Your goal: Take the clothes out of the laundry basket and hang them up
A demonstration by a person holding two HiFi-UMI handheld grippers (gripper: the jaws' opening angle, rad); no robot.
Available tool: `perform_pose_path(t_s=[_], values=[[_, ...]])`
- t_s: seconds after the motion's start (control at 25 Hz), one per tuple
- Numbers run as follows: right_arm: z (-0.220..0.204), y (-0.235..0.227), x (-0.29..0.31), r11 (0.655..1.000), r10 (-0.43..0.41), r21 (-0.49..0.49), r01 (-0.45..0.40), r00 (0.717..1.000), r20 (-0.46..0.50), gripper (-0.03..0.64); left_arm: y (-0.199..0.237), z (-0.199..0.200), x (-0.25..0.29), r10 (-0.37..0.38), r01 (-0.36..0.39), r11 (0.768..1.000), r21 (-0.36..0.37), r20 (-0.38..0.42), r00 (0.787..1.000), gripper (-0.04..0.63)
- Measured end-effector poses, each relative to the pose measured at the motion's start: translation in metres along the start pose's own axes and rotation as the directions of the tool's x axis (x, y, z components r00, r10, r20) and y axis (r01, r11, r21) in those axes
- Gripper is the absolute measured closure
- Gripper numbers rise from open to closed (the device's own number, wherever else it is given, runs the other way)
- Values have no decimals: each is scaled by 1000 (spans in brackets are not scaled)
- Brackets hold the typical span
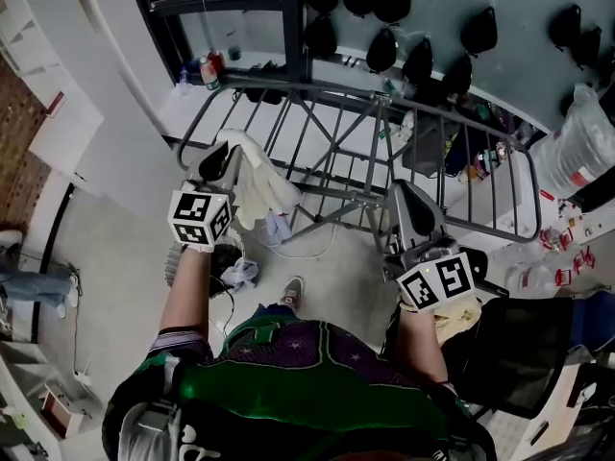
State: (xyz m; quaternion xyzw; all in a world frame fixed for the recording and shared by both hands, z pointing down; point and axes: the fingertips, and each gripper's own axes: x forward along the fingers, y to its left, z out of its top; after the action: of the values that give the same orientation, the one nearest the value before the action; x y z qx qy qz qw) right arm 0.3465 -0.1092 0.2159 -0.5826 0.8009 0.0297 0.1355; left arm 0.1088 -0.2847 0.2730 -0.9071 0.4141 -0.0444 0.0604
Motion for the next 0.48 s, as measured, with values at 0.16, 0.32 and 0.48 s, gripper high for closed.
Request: perform_pose_path(t_s=[0.16,0.32,0.48], values=[[-2,-10,33,1000,-17,-8,17,1000,0,617,18,6,42,-33,32,999,7,13,999,531],[-9,-16,62,1000,-30,-10,30,1000,-3,617,31,2,81,-68,68,998,14,12,998,531],[-16,-27,84,998,-62,-15,62,998,-12,617,39,-8,118,-107,107,994,4,-2,994,531]])
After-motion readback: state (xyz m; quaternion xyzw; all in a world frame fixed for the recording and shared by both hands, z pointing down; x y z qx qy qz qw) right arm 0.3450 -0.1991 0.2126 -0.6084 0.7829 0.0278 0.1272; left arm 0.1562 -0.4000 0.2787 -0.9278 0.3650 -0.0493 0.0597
